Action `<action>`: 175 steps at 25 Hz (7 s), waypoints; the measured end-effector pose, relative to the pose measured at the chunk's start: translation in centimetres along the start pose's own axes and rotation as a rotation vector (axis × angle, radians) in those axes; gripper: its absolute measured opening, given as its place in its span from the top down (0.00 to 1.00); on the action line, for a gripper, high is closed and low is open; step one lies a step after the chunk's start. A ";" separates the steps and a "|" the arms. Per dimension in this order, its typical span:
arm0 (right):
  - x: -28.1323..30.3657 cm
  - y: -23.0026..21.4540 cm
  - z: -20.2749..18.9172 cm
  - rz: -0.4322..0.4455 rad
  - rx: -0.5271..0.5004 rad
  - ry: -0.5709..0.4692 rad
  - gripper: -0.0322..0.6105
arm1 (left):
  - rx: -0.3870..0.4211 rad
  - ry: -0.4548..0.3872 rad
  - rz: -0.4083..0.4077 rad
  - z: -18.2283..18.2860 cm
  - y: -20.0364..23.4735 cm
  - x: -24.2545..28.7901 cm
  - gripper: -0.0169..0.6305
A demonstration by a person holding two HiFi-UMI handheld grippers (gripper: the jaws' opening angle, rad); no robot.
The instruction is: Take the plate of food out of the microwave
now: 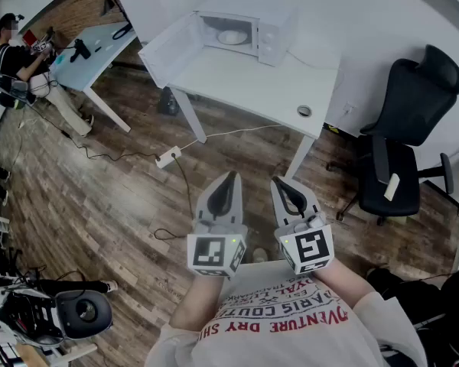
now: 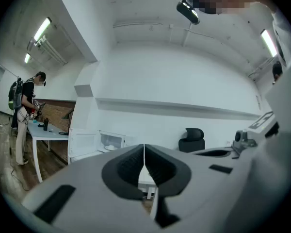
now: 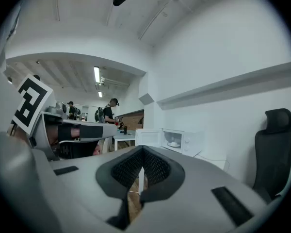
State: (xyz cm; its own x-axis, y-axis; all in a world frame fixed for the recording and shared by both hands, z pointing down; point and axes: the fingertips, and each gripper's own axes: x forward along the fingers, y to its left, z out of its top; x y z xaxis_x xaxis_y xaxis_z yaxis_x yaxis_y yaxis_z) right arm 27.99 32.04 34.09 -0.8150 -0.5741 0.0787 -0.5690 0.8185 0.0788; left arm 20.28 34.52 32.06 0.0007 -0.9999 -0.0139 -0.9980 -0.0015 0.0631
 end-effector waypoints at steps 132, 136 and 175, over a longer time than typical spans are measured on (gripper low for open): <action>64.2 -33.8 -11.6 -0.497 0.183 0.346 0.93 | -1.280 0.463 -0.128 -22.1 38.2 70.9 0.81; 64.0 -33.6 -11.6 -0.497 0.183 0.351 0.93 | -1.330 0.478 -0.098 -22.4 38.1 71.0 0.82; 60.4 -31.0 -10.5 -0.584 0.169 0.371 0.93 | -1.482 0.448 -0.438 -14.2 37.0 64.4 0.95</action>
State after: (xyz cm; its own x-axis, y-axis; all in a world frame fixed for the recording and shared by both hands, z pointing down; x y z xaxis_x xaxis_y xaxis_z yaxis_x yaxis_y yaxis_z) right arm -2.43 -28.22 46.82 -0.2975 -0.8641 0.4060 -0.9352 0.3493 0.0582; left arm -15.71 -30.14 47.64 0.5391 -0.8418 -0.0278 0.0208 -0.0197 0.9996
